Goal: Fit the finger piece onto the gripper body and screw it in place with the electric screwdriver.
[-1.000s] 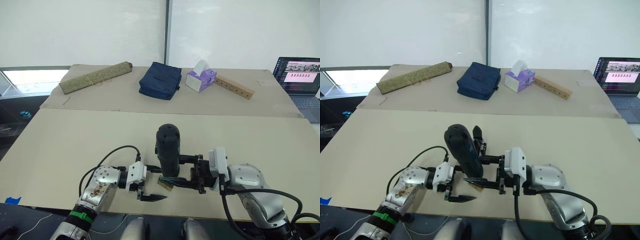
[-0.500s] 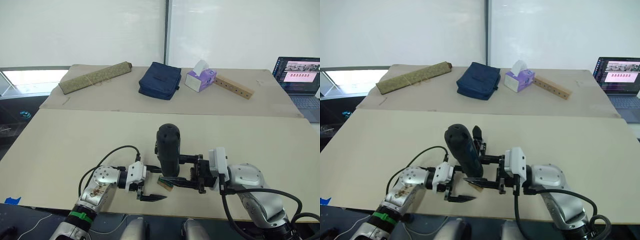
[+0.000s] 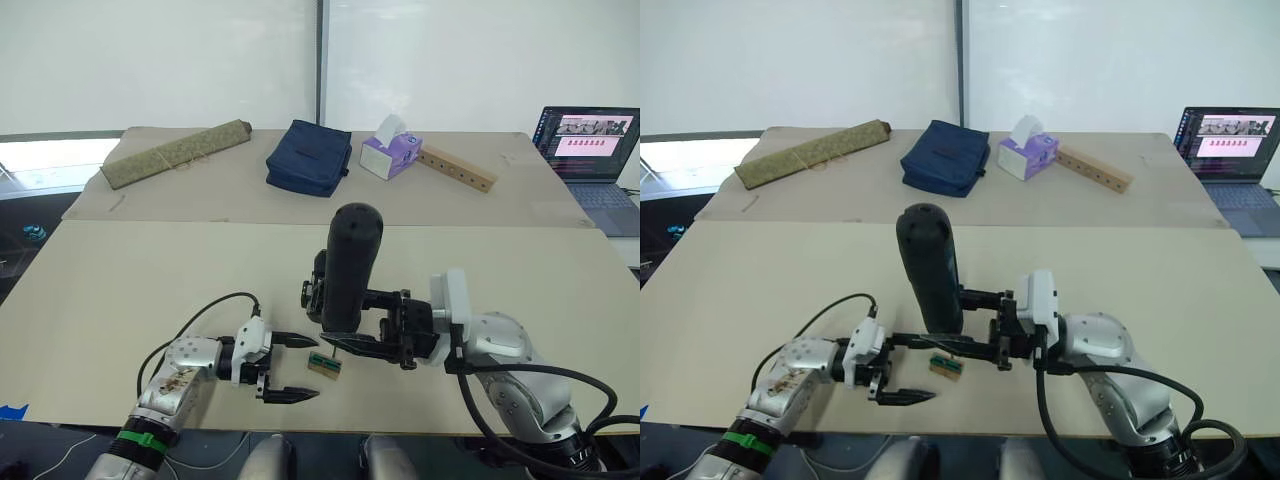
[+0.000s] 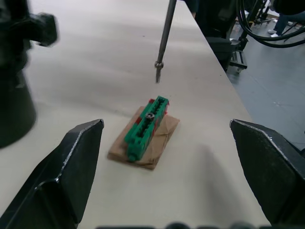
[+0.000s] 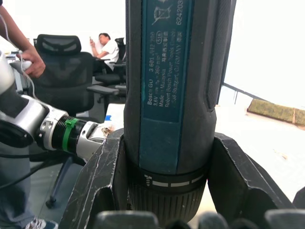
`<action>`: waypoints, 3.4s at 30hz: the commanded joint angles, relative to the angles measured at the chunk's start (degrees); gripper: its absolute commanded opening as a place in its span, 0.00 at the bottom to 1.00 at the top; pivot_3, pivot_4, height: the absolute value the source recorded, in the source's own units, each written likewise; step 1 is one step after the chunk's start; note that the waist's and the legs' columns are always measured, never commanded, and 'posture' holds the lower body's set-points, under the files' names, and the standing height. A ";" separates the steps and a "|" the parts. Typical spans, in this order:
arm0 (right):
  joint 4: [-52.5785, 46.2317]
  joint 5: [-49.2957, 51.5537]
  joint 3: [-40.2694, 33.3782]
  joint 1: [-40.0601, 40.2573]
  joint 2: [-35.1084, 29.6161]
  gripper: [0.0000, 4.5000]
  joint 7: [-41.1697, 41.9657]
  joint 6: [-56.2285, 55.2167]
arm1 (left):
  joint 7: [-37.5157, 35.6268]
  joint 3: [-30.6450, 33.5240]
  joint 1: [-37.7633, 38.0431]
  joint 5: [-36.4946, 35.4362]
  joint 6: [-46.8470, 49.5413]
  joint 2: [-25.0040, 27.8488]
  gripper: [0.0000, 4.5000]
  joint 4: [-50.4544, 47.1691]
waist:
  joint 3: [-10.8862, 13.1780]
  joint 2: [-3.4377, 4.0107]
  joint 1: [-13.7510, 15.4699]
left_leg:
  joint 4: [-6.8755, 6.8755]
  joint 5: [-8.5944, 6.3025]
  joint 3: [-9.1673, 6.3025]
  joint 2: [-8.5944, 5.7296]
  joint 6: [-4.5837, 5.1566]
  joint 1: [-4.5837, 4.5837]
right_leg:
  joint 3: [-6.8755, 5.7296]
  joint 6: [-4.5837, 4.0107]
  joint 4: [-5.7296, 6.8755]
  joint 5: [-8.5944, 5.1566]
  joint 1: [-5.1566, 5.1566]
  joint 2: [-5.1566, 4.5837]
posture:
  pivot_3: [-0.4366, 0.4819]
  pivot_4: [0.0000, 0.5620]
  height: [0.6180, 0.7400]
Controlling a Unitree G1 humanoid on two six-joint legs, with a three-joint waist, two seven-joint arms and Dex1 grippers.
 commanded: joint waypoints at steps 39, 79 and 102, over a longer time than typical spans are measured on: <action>14.44 12.45 -13.05 -24.21 -6.48 0.42 3.94 8.11 | -0.79 13.82 -14.25 -5.88 4.78 5.17 1.00 7.01 | 0.14 -0.17 -0.07 | 0.03 0.04 0.01 -0.03 -0.03 -0.37 | -0.02 -0.04 0.10 0.07 -0.40 0.06 | 0.48 0.27 1.00; 21.75 1.20 -4.74 -31.33 7.94 0.42 5.66 7.53 | 2.80 10.13 -11.53 0.88 -5.18 -2.30 1.00 9.53 | 0.14 -0.17 -0.20 | 0.45 0.12 0.02 -0.10 -0.16 -0.95 | 0.05 -0.04 0.99 0.12 -1.32 0.12 | 0.48 0.27 1.00; 22.96 -2.19 -3.42 -29.34 8.73 0.42 6.20 6.00 | 6.77 7.11 -10.83 3.57 -4.73 -3.85 1.00 8.43 | 0.13 -0.17 -0.19 | 0.47 0.12 0.02 -0.11 -0.16 -0.94 | 0.04 -0.04 1.01 0.12 -1.31 0.12 | 0.48 0.27 1.00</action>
